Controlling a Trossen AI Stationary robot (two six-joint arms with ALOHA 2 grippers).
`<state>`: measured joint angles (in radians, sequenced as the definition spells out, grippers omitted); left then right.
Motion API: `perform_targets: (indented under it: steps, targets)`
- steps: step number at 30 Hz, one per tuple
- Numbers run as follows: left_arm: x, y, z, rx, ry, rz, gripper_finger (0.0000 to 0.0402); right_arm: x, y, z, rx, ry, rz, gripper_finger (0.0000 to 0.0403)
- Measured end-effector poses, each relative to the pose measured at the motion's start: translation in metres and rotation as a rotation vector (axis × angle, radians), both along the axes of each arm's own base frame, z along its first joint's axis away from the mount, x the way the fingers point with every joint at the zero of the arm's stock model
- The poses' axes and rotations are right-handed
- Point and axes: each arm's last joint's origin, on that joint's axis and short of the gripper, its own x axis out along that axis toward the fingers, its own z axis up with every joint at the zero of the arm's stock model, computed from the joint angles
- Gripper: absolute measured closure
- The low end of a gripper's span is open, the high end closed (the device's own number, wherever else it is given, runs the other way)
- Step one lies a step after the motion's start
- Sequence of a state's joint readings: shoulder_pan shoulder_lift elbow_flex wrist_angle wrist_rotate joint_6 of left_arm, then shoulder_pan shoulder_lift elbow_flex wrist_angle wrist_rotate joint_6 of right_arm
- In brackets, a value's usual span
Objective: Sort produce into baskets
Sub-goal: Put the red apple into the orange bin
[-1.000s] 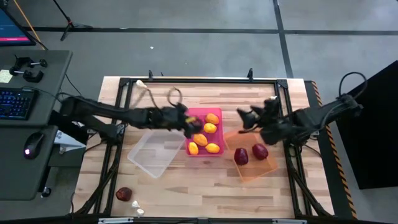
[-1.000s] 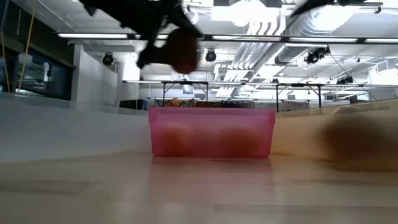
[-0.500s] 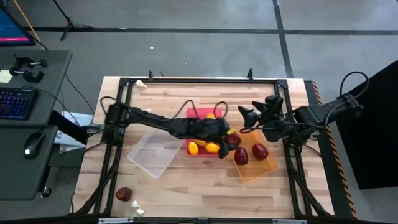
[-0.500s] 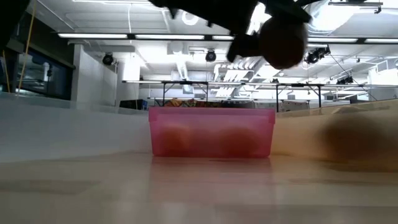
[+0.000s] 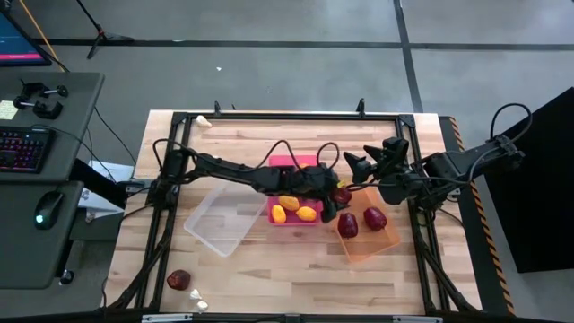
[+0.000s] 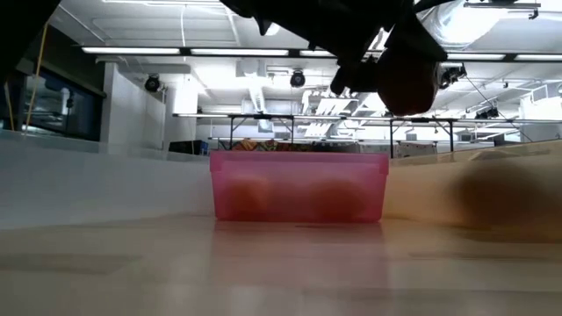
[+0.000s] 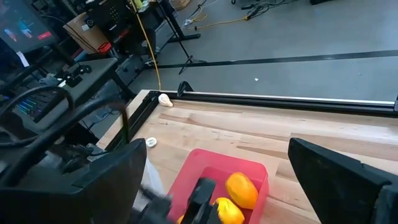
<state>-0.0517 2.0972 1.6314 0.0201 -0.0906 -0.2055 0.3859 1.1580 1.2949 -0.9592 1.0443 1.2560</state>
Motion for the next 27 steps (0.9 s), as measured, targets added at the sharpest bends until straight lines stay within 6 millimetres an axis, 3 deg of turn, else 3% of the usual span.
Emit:
perform_targets:
  steps: [8,11,17,22,27]
  targets:
    - [0.001,0.026,0.0,-0.093,0.0,-0.013,0.0027,0.0,0.0,0.0,0.002,-0.007,0.0,0.0022]
    - [0.001,0.029,0.0,-0.096,-0.001,-0.013,0.0007,0.0,0.0,0.0,0.002,-0.007,-0.001,0.0022]
    - [-0.007,0.027,0.008,-0.122,0.051,-0.058,0.0005,0.0,0.0,0.0,-0.002,-0.003,0.001,0.0022]
    - [-0.044,0.018,0.025,-0.142,0.326,-0.108,0.0005,0.0,0.0,0.0,-0.017,0.023,0.016,0.0022]
    - [-0.103,-0.02,0.044,-0.052,0.49,-0.207,0.0005,0.0,0.001,-0.001,-0.016,0.044,0.039,0.0022]
